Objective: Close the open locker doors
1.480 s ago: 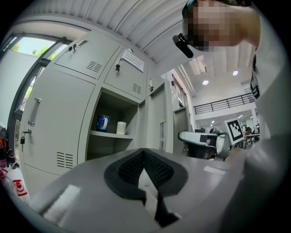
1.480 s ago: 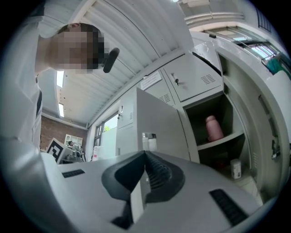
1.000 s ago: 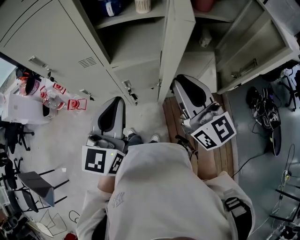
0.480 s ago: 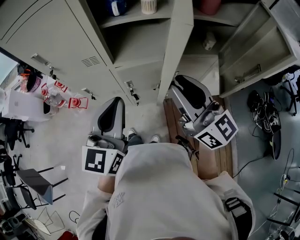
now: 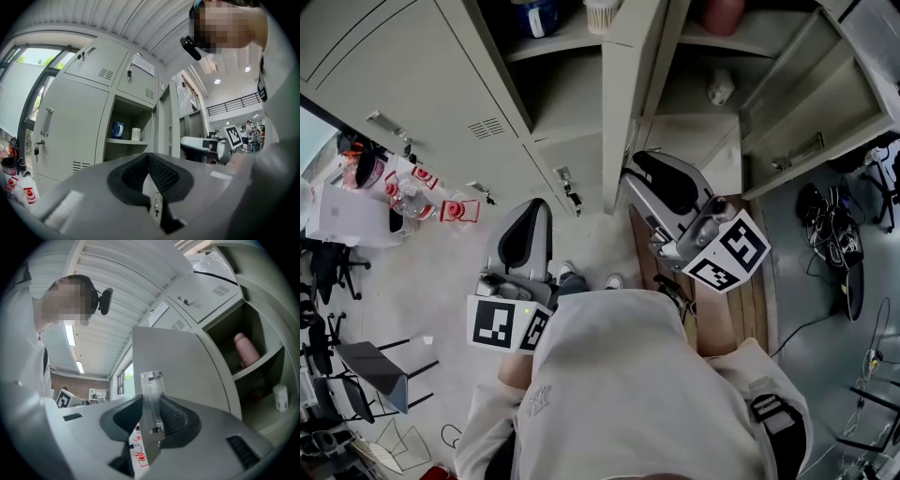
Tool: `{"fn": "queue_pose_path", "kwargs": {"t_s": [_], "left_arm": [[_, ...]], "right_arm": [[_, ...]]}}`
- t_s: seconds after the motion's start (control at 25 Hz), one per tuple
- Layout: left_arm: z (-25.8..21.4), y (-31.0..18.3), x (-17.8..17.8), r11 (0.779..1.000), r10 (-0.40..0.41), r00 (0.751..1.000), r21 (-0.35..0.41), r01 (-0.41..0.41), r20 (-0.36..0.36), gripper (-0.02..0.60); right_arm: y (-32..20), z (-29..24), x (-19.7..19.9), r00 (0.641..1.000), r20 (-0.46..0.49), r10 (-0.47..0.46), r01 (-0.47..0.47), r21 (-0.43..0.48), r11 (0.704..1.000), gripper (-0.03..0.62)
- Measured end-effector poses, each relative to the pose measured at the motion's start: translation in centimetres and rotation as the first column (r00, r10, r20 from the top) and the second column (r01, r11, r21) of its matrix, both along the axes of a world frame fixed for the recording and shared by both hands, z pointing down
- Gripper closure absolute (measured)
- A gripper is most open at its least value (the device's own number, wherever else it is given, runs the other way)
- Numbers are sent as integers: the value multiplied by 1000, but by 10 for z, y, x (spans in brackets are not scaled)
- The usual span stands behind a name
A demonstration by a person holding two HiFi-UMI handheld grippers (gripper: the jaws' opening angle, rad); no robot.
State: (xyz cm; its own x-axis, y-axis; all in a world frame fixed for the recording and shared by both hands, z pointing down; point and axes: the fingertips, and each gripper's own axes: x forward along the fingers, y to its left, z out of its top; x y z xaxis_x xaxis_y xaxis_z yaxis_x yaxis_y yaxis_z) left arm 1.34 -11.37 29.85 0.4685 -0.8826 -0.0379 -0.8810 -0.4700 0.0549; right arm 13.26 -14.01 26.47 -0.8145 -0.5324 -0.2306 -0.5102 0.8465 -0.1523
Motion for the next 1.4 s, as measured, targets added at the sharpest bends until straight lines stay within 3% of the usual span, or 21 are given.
{"fn": "queue_pose_path", "kwargs": {"t_s": [0.48,0.8,1.4], "left_arm": [[-9,-20,-45,1000,-9,1000,16,9,1,574],[-15,-40,-88,1000,-21,1000,9,21,13,574],[-13,-63,-130,1000,-13,1000,4,13,14,574]], "right_arm": [[-22,0,-51,999,-22,-34,34,-6,999,511],[-46,-2,-86,999,-33,-16,16,-7,1000,505],[-83,0,-121,998,-39,43,-43,-2,999,505]]}}
